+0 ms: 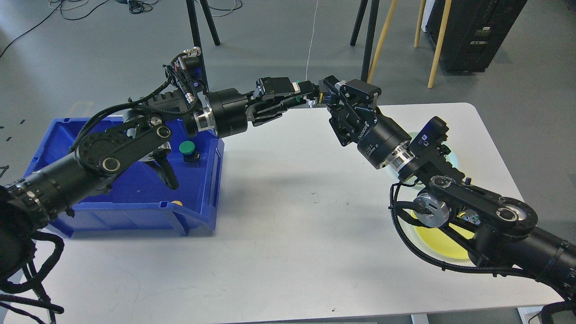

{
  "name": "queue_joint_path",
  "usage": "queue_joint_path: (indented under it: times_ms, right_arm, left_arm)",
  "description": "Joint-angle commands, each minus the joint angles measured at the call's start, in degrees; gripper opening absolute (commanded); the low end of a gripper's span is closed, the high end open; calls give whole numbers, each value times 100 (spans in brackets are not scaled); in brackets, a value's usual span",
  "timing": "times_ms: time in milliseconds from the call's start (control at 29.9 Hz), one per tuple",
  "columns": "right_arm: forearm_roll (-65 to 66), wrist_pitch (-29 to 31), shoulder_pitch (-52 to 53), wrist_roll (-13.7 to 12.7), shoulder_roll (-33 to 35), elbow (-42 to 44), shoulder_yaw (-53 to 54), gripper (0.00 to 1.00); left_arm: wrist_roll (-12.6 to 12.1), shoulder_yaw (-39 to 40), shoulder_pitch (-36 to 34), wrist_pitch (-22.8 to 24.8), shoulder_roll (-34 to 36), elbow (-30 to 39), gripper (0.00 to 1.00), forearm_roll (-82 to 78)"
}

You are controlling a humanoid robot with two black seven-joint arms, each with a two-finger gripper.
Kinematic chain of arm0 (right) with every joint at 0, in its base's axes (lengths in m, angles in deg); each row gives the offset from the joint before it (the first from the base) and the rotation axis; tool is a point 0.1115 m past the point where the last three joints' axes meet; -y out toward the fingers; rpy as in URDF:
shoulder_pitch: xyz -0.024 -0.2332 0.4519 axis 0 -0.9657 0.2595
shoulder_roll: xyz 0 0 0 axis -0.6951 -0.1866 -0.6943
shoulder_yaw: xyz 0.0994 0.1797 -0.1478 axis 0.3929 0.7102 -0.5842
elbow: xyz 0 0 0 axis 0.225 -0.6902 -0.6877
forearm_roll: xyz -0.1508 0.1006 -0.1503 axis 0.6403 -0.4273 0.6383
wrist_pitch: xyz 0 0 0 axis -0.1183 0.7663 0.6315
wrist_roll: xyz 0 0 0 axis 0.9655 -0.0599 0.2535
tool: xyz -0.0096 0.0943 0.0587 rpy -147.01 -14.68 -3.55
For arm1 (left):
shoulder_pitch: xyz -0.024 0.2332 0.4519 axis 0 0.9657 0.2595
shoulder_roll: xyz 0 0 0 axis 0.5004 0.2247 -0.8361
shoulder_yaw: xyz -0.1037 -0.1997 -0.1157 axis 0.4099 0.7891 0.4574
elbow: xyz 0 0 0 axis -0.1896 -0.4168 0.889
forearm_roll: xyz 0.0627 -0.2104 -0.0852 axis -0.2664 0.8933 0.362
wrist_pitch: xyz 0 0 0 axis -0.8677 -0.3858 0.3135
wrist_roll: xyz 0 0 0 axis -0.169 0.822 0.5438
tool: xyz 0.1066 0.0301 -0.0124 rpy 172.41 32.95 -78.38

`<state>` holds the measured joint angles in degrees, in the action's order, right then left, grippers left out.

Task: Pass button and place on color plate
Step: 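Lower the button onto the pale green plate and open the right gripper, then withdraw the right gripper from the pale green plate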

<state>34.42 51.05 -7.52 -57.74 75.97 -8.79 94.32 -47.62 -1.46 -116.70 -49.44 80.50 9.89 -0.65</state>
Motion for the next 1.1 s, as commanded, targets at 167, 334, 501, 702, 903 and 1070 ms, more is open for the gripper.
queue_joint_path:
  times_ms: [167, 334, 501, 702, 903, 1070]
  right_arm:
    - [-2735, -1230, -908, -409, -11, 342, 1253, 0]
    - [-3924, -2539, -1032, -559, -20, 1176, 1333, 0]
    - [-3960, -2539, -954, -962, -178, 2178, 1316, 17]
    - [-3645, -2539, -857, -1209, -179, 2294, 1211, 98]
    - [-3204, -2539, -418, -1596, -170, 2285, 482, 100]
    - [-3030, -2438, -111, -1587, 312, 1654, 331, 100]
  left_arm:
    - [-3, 602, -14, -2, 584, -4, 99, 628]
    - [-3, 664, 3, -2, 989, 5, 99, 1025]
    - [-3, 664, 170, -2, 1033, 49, 99, 1016]
    - [-3, 664, 197, -2, 1016, 67, 99, 1025]
    - [-3, 681, 364, -2, 1024, 84, 99, 1033]
    - [-3, 743, 522, -2, 1112, 67, 99, 1130]
